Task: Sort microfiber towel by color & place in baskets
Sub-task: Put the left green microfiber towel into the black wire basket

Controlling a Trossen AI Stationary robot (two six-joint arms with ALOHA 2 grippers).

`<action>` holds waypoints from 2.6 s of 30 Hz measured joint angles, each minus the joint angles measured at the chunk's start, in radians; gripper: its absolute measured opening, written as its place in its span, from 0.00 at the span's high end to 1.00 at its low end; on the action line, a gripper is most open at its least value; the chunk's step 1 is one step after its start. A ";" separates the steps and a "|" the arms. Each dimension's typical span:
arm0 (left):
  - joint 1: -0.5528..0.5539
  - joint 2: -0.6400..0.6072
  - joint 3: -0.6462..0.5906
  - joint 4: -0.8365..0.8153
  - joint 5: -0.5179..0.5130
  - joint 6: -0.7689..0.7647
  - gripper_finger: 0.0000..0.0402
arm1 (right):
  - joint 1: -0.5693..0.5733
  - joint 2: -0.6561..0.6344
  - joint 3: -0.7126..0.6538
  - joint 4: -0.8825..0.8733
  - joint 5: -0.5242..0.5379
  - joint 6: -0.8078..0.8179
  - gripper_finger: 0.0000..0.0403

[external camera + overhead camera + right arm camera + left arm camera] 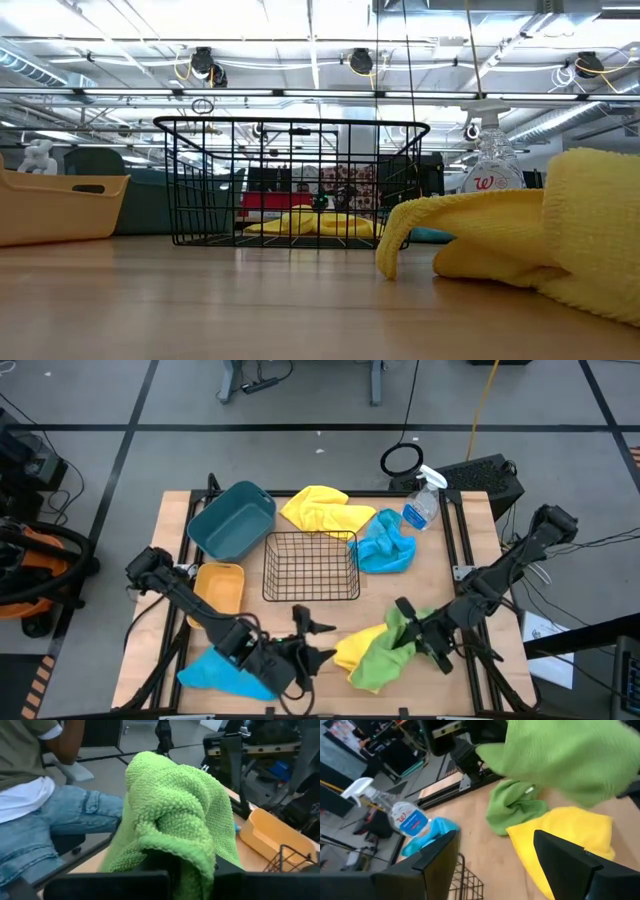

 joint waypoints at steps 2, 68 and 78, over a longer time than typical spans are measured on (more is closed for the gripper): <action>0.021 0.014 0.000 0.050 0.059 0.053 0.33 | -0.011 0.013 0.000 0.044 0.003 -0.017 0.97; 0.175 0.091 -0.001 0.423 0.121 0.249 0.07 | -0.131 0.105 0.000 0.199 0.344 0.055 0.92; 0.179 0.090 -0.001 0.422 0.171 0.252 0.50 | -0.131 0.110 0.001 0.181 0.375 0.076 0.80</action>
